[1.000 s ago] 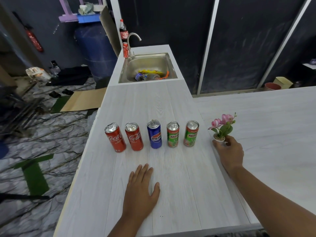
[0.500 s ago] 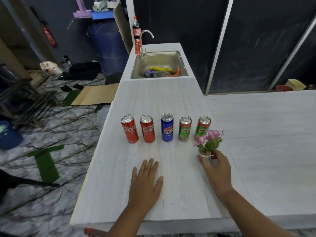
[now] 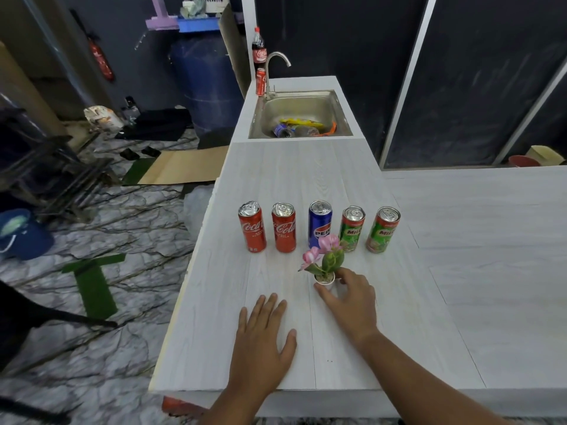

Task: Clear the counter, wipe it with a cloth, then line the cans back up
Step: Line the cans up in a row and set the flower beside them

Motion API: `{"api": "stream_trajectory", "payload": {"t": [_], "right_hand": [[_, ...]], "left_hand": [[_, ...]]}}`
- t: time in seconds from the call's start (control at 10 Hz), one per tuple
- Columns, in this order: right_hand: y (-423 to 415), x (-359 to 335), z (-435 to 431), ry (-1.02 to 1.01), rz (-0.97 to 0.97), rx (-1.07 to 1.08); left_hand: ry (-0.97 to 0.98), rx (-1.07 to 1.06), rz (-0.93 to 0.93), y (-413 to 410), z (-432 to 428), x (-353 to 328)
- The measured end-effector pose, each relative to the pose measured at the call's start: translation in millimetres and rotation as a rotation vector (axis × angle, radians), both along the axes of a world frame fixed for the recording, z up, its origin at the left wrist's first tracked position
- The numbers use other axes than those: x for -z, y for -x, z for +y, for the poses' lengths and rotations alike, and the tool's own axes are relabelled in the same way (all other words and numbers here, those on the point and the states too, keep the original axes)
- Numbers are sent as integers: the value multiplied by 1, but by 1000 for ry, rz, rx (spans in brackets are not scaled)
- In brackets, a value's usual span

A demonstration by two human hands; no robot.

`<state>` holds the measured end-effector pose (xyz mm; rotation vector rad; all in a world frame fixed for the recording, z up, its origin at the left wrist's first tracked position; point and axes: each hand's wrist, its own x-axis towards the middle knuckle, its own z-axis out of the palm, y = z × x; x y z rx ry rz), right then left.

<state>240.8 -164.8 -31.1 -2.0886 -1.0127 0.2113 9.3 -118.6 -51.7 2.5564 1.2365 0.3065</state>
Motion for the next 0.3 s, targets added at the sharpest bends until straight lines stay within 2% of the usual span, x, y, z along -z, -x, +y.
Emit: {"api": "stream_trajectory", "payload": {"t": [0.3], "right_hand": [[-1, -2, -7, 13, 42, -1]], "left_hand": [[-23, -15, -16, -2, -1, -3]]}}
